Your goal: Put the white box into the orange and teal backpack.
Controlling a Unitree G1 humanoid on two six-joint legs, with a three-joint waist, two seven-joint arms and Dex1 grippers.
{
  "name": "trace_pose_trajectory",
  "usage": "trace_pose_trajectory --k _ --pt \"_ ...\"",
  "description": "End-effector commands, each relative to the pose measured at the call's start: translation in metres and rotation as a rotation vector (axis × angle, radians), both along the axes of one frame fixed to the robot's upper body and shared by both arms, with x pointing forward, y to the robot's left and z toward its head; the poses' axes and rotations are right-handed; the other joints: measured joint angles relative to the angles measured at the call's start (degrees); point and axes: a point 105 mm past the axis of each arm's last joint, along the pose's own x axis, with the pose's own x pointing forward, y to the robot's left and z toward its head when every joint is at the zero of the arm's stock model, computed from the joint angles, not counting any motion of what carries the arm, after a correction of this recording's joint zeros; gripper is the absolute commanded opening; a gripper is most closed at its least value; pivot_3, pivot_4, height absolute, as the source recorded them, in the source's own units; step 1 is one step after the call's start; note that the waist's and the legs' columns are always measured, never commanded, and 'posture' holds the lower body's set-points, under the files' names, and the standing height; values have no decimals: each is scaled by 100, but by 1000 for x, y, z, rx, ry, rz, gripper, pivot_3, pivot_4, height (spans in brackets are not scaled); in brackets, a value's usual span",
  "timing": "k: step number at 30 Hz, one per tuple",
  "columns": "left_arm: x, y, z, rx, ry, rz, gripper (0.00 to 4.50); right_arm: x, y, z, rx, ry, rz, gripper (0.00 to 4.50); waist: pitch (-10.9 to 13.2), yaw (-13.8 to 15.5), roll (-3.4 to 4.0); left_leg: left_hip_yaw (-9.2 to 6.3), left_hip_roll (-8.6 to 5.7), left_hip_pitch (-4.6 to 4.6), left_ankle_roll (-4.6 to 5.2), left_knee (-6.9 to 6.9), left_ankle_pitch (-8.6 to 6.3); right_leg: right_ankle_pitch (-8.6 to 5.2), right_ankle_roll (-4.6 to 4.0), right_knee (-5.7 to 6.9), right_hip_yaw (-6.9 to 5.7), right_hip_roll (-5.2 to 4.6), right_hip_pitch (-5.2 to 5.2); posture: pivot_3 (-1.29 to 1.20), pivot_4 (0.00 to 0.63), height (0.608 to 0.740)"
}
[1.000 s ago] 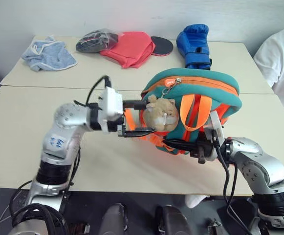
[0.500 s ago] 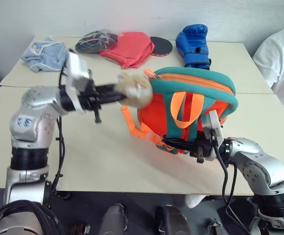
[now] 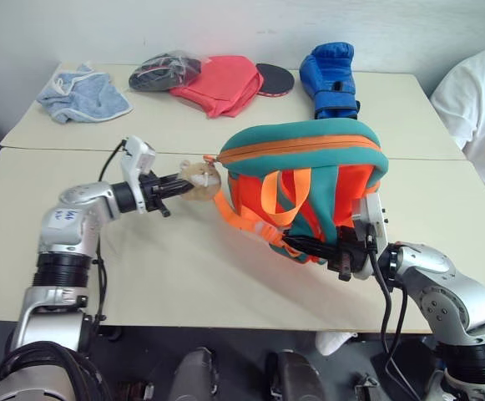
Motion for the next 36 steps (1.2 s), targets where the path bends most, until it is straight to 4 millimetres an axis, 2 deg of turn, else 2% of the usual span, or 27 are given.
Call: trace_pose_trajectory --k 1,5,8,9,14,17,21,22,25,27,29,32,36 --pt "-9 2 -29 160 5 -19 352 -3 -6 21 90 -71 -36 0 0 -1 0 2 0 0 0 -1 0 0 0 -1 0 0 0 0 150 740" --pt "-11 -2 -24 73 -56 -17 352 -5 -7 21 94 -68 -43 0 -3 -3 6 5 5 7 -1 -1 0 0 0 -2 2 -1 1 0 150 740" --pt "-16 -8 -10 0 -136 -45 352 -3 -8 22 107 -76 -53 0 -3 -3 6 6 4 8 0 -2 0 0 0 -1 4 -5 2 0 150 740" --pt "-17 -7 -5 -13 -160 -33 654 -3 -8 22 109 -67 -53 0 -4 -4 6 6 4 7 0 -2 -1 0 0 -2 5 -6 2 0 150 740" --pt "-35 10 18 -29 -228 -49 2046 -5 -14 20 48 -107 -51 1625 -4 -22 6 5 4 6 0 -5 -1 0 0 -3 13 -8 2 0 150 740" --pt "-50 39 23 17 -257 -20 2988 -8 -35 10 -60 -134 -87 2663 -4 -27 6 7 5 9 -1 -16 -2 0 -1 -8 17 -8 0 0 150 740" --pt "-84 75 6 113 -258 -3 4220 -15 -84 -17 -276 -104 -147 4067 -3 -16 6 19 3 21 1 -36 -5 -1 -2 -24 16 -20 5 0 150 740" --pt "-89 81 3 127 -253 8 4231 -17 -92 -22 -316 -87 -148 4367 -3 -14 6 24 1 30 3 -42 -6 -1 -2 -31 15 -20 14 0 150 740" --pt "-107 95 -6 161 -253 33 4231 -12 -120 -26 -383 -142 -232 4464 -4 -3 5 18 2 40 21 -39 -17 -1 -2 -64 15 -27 33 0 150 740" --pt "-120 109 -19 225 -258 74 4231 0 -147 -24 -416 -233 -346 4464 -4 -12 6 14 1 48 33 -40 -26 -1 -3 -62 16 -31 42 0 150 740" --pt "-127 117 -28 266 -248 105 4231 7 -159 -23 -418 -267 -392 4464 -2 -23 10 14 2 58 24 -43 -29 -1 -3 -66 17 -30 47 0 150 740" --pt "-130 113 -37 289 -227 118 4231 8 -154 -37 -467 -269 -318 4464 -2 -20 10 18 6 61 5 -60 -22 -4 -8 -72 16 -27 43 0 150 740" --pt "-127 108 -40 278 -234 124 4231 12 -148 -44 -472 -284 -304 4464 -3 -17 11 15 7 61 -2 -62 -16 -5 -10 -63 14 -26 40 0 150 740"
